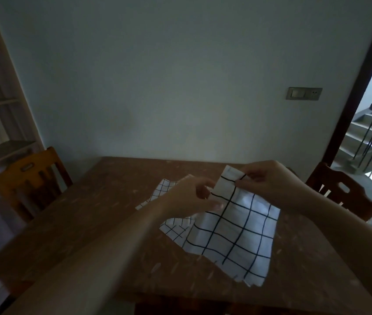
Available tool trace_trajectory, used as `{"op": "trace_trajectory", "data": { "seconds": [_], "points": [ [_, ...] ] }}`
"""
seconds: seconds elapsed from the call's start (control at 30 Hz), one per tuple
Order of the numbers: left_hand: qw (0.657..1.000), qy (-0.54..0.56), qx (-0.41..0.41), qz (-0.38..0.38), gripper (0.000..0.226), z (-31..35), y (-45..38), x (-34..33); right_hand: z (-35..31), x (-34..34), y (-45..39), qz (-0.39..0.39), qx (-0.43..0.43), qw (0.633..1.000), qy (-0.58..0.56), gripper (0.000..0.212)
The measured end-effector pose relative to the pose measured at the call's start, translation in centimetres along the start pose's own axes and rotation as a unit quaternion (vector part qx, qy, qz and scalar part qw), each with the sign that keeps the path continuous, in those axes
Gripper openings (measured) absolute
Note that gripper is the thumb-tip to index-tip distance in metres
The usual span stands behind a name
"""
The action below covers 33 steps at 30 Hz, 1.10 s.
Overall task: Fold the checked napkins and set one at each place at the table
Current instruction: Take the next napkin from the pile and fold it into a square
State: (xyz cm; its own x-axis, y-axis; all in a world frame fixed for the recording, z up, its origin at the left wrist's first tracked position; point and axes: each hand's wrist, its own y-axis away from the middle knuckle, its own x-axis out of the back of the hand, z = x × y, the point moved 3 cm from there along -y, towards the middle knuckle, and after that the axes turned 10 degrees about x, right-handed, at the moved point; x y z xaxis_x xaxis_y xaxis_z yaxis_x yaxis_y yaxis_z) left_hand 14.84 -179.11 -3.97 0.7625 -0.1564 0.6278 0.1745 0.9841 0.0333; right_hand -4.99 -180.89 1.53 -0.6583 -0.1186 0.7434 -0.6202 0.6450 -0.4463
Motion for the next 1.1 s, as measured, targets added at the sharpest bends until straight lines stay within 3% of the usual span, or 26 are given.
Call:
{"op": "trace_trajectory", "data": {
  "seconds": [0.23,0.37,0.43,0.57,0.73,0.83,0.9,1.1],
  "points": [
    [0.996,0.046,-0.035,0.075,0.016,0.9,-0.6,-0.4,1.4,0.6,-0.1,0.037,-0.041,0.997,0.046,0.002],
    [0.992,-0.045,-0.075,0.091,0.003,2.2,-0.3,-0.6,0.1,0.5,0.4,-0.009,0.005,0.997,0.070,0.053],
    [0.990,-0.060,-0.086,0.093,0.004,2.8,-0.2,-0.5,-0.2,0.6,0.6,-0.028,0.038,0.993,0.106,0.040],
    [0.992,-0.040,-0.077,0.096,0.007,2.8,-0.1,0.3,-0.1,1.5,0.7,0.006,0.036,0.993,0.109,0.010],
    [0.990,-0.089,-0.032,0.107,0.026,1.4,0.9,2.3,1.1,3.1,1.3,0.020,-0.002,0.989,0.145,0.021],
    [0.988,-0.097,-0.036,0.114,0.018,1.6,1.2,2.7,0.6,2.4,1.5,-0.032,-0.008,0.977,0.211,0.025],
    [0.987,-0.112,-0.046,0.110,0.020,2.3,1.1,2.4,-0.5,0.8,1.0,-0.073,0.019,0.966,0.245,0.040],
    [0.990,-0.111,-0.054,0.075,0.022,2.8,1.3,2.9,-0.8,-1.3,-0.3,-0.079,0.052,0.976,0.197,0.005]
  ]
}}
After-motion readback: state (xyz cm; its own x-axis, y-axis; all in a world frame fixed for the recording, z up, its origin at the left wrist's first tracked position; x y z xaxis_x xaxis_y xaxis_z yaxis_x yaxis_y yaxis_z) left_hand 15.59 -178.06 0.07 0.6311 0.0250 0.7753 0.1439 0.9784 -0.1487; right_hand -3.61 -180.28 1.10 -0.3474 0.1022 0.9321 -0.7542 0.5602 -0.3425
